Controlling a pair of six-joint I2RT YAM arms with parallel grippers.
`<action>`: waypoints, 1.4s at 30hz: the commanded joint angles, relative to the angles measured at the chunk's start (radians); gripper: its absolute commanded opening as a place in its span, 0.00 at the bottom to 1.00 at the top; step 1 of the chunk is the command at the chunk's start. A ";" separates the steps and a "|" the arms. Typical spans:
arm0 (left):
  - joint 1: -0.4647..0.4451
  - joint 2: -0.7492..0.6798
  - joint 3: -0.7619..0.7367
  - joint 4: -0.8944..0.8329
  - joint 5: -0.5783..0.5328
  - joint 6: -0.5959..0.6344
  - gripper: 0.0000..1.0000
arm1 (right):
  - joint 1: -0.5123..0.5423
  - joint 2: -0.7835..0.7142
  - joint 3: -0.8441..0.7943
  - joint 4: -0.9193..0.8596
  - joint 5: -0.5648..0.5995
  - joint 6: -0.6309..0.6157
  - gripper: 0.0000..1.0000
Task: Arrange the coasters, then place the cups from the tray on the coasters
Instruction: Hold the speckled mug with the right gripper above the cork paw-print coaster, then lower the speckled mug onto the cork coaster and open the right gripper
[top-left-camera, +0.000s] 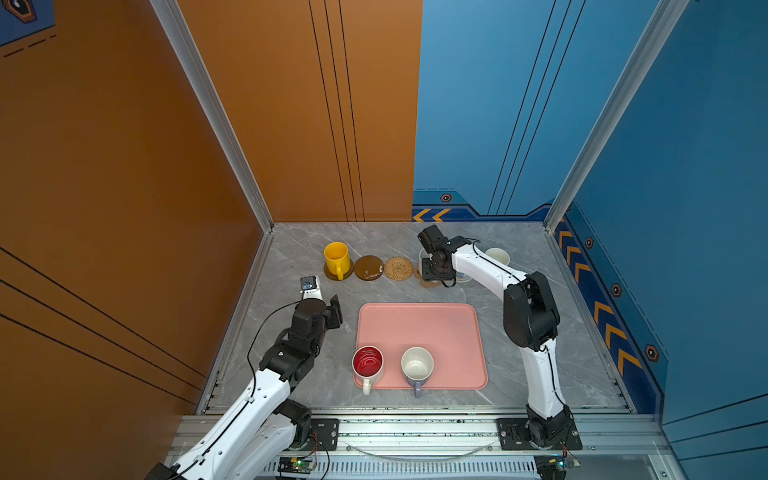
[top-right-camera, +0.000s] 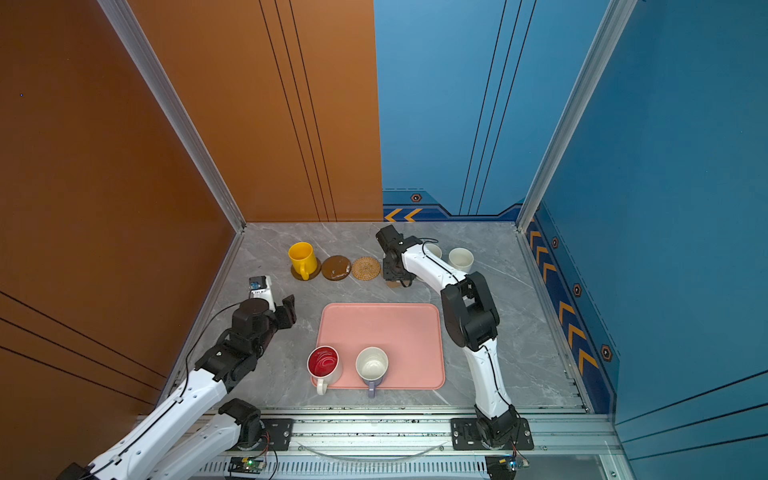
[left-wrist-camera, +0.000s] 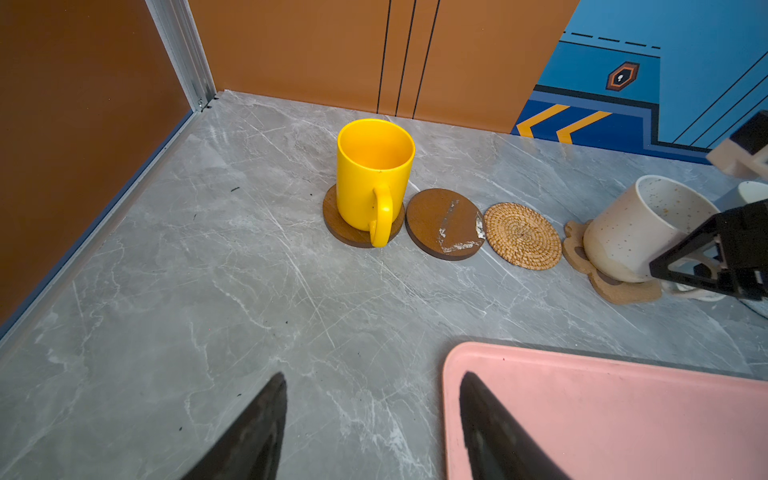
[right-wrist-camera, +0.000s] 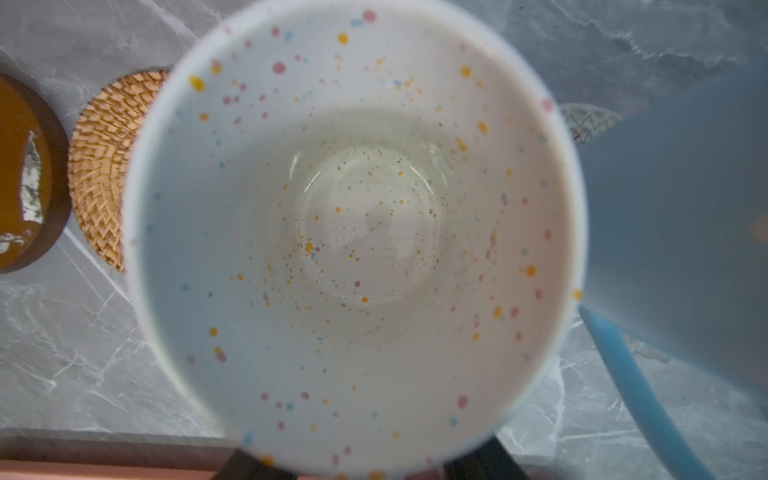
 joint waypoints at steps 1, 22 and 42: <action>0.011 -0.011 -0.007 -0.009 0.011 -0.009 0.67 | 0.016 -0.133 -0.048 -0.006 0.031 0.014 0.53; -0.002 -0.001 0.067 -0.096 0.065 -0.020 0.66 | 0.109 -0.506 -0.448 0.221 0.171 0.164 0.57; -0.126 0.025 0.256 -0.508 0.103 -0.109 0.66 | 0.065 -0.637 -0.656 0.404 0.127 0.180 0.57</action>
